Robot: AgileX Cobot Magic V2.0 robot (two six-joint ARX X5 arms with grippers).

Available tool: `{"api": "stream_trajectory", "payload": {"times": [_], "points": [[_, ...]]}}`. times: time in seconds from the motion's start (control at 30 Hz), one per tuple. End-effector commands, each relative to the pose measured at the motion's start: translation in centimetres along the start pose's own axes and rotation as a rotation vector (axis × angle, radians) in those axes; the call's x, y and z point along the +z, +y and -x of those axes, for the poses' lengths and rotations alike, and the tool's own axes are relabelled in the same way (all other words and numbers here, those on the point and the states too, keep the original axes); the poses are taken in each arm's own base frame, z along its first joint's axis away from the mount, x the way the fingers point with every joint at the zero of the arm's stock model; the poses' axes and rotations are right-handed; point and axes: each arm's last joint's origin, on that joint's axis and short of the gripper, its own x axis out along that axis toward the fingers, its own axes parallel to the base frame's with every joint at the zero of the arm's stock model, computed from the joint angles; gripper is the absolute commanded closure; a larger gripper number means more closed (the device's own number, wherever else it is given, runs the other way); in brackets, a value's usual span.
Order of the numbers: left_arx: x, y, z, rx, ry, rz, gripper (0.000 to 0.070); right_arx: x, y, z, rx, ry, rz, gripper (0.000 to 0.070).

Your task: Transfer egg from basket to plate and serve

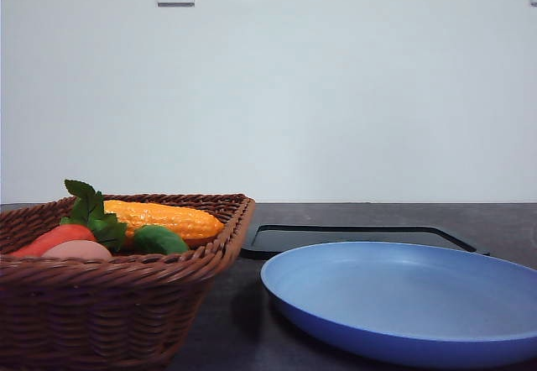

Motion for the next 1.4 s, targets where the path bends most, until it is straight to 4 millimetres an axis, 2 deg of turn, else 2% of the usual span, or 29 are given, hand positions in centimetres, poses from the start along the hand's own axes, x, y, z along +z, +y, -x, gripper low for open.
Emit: {"api": "stream_trajectory", "payload": {"times": [0.0, 0.2, 0.43, 0.57, 0.73, 0.93, 1.17, 1.37], "points": [[-0.9, 0.1, -0.2, -0.023, 0.039, 0.23, 0.07, 0.2, 0.0, 0.0, 0.01, -0.033, -0.139, 0.07], [-0.9, 0.0, -0.2, -0.039, 0.047, 0.394, 0.07, 0.5, 0.1, 0.0, 0.014, -0.071, -0.161, 0.07], [-0.9, -0.3, -0.2, -0.141, 0.086, 0.393, 0.07, 0.6, 0.2, 0.0, 0.042, -0.053, -0.223, 0.07], [-0.3, -0.5, 0.1, -0.171, 0.104, 0.394, 0.07, 1.1, 0.3, 0.4, -0.013, 0.022, -0.265, 0.07], [1.4, -0.9, 0.6, -0.167, 0.135, 0.385, 0.07, 3.2, 0.7, 0.9, -0.086, 0.079, -0.274, 0.07], [3.9, -1.6, 0.6, -0.23, 0.187, 0.274, 0.07, 5.9, 1.2, 0.7, -0.1, 0.163, -0.249, 0.07], [7.1, -2.4, -0.3, -0.268, 0.306, 0.208, 0.07, 7.7, 1.5, -0.6, -0.087, 0.339, -0.255, 0.07], [9.5, -3.2, -1.7, -0.372, 0.498, 0.141, 0.07, 8.6, 1.6, -2.3, -0.009, 0.499, -0.259, 0.07]]}}
